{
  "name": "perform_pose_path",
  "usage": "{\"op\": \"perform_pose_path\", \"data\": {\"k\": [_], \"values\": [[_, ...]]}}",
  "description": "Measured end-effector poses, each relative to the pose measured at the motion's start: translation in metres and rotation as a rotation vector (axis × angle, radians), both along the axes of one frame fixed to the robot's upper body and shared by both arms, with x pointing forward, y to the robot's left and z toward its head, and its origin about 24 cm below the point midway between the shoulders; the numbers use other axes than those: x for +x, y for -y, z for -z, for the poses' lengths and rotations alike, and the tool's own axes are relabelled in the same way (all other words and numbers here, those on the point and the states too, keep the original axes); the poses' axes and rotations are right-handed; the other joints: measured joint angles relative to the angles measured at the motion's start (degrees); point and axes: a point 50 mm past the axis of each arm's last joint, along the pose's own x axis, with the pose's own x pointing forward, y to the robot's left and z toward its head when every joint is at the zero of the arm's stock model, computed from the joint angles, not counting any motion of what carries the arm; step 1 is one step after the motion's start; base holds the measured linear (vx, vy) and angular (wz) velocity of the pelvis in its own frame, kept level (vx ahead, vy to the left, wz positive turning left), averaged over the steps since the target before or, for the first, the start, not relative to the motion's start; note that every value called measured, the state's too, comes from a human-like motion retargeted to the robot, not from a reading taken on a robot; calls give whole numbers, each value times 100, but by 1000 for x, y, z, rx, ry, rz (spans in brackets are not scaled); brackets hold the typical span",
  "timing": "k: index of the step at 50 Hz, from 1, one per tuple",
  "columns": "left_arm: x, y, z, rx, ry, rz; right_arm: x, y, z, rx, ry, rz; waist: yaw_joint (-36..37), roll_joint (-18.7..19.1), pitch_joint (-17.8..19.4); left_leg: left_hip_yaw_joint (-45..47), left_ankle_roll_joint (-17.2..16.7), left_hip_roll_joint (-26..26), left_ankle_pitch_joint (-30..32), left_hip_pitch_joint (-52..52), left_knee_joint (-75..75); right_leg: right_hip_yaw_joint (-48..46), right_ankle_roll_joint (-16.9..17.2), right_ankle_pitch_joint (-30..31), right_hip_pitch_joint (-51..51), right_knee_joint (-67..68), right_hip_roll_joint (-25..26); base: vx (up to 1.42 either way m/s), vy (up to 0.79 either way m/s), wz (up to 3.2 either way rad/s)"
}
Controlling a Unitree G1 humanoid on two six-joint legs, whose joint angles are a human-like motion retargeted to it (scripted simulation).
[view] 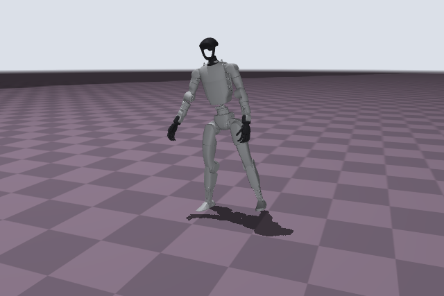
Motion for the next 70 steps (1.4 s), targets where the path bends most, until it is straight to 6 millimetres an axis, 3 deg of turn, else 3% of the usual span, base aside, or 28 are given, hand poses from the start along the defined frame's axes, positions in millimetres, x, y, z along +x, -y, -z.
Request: {"op": "perform_pose_path", "data": {"k": [2, 4, 10, 15, 18, 22, 25, 28, 30, 32, 35, 38, 40, 43, 46, 49, 53, 58, 61, 64, 68, 70], "values": [[-3, -3, 1, 29, -17, 7, -7, 0, 3, 4, -4, 37, -134, -54, -32, -29, -307, 292, -198, -237, 620, -177, 23, -33, 65, -14, -196, -2, 25, 47], [4, -5, -2, 43, 26, -15, -9, -1, 4, 7, -8, 18, -21, -122, -31, 81, -78, 374, 38, 5, 214, -121, 63, 64, 39, -99, -340, -3, 28, 5], [17, -8, -8, 78, 102, -31, -16, -6, 9, 14, -31, 0, -27, -60, -26, 182, -105, 933, 142, 44, 149, -274, 105, 140, 50, -137, -570, -6, 33, 27], [15, -3, -7, 97, 118, 30, -12, -7, 7, 38, 37, 34, -191, 170, 10, -212, -4, 1001, 142, 67, -285, -379, 105, 181, 20, 111, -768, -6, 53, 33], [19, 0, -8, 47, 137, -46, -14, -7, 9, -4, -14, 18, -259, 285, 122, -468, -143, 912, 458, 66, -382, -412, 102, 369, 76, 219, -984, -7, 67, 32], [20, 0, -7, 34, 112, -81, -17, -17, 16, -8, -85, -8, -278, 314, 223, -512, -659, 713, 535, 65, -364, -625, 101, 990, 179, 60, -1224, -7, 62, 5], [18, -5, -6, 44, 79, -79, -15, -29, 22, 25, -91, -21, -264, 301, 246, -417, -850, 470, 495, 70, -339, -1002, -6, 817, 150, 260, -1275, -7, 57, -15], [18, -15, -8, 73, 73, -119, -7, -40, 24, 39, -59, -34, -302, 419, 238, -356, -838, 411, 528, 64, -410, -1250, -302, -122, -68, 1111, -966, -6, 47, -13], [10, -23, -8, 116, 58, -120, -4, -48, 25, 45, -10, -17, -471, 346, 166, -325, -877, 376, 112, -292, 313, -1338, -508, -995, -654, 2708, -1000, -3, 38, 4], [15, -29, -10, 111, 71, -200, -1, -48, 25, 36, -28, -53, -439, 489, 135, -339, -745, 359, 507, -97, -421, -1266, -652, -1219, -591, 2574, -322, -11, 28, -23], [14, -34, -11, 119, 52, -193, -2, -49, 25, 49, -25, -64, -454, 514, 112, -292, -686, 277, 601, -48, -631, -952, -739, -1793, -777, 3013, 523, -7, 22, -16], [16, -34, -12, 102, 49, -173, -9, -46, 26, 60, -45, -69, -421, 404, 25, -269, -532, -17, 629, -113, -711, -271, -763, -1588, -734, 2325, 1274, -7, 19, -7], [20, -30, -13, 83, 62, -162, -15, -40, 26, 54, -64, -60, -347, 316, 1, -261, -390, -291, 615, -153, -719, 81, -872, -1097, -532, 1557, 1413, -6, 20, -4], [31, -18, -14, 45, 87, -100, -28, -28, 25, 40, -102, -39, -72, 327, 2, -321, -241, -593, 608, -222, -685, 202, -959, -686, -348, 971, 1200, -6, 22, -4], [39, -1, -14, -6, 97, -25, -37, -17, 22, 34, -148, -47, 174, 395, 38, -479, -128, -748, 561, -279, -613, 253, -733, -483, -247, 719, 932, -4, 22, 9], [39, 6, -13, -48, 91, -2, -34, -11, 18, 23, -181, -91, 227, 352, 106, -343, -16, -685, 358, -224, -526, 279, -497, -336, -119, 480, 680, -2, 18, 10], [27, -6, -11, -13, 79, 7, -16, -14, 14, 19, -112, -102, 186, 87, 107, -268, 89, -292, 246, -120, -358, 336, -267, -259, -70, 327, 356, 0, 16, -5], [16, -29, -13, 151, 83, 28, 1, -27, 12, 55, 43, -53, 149, -322, 89, -401, 149, 277, 305, -18, -81, 355, -88, -212, -29, 257, -103, 1, 22, 5], [16, -37, -15, 166, 101, -60, 4, -30, 13, 36, 22, -90, 98, -441, 73, -189, 24, 645, 380, 41, 5, 269, -41, -182, 24, 183, -332, 0, 32, 22], [14, -42, -15, 237, 92, -2, 7, -31, 11, 64, 65, -71, 14, -457, 5, 7, -49, 942, 442, 73, -74, 178, 19, -150, 38, 130, -511, -1, 39, 26], [19, -40, -17, 187, 121, -60, 3, -25, 11, 39, 29, -67, -106, -304, -36, 256, -182, 1203, 578, 60, -307, 23, 28, -151, 53, 177, -669, -3, 50, 40], [22, -37, -18, 203, 127, -6, 1, -22, 10, 51, 55, -33, -179, -183, -46, 335, -164, 1233, 667, 43, -484, -73, 28, -124, 60, 248, -734, -3, 60, 49]]}}
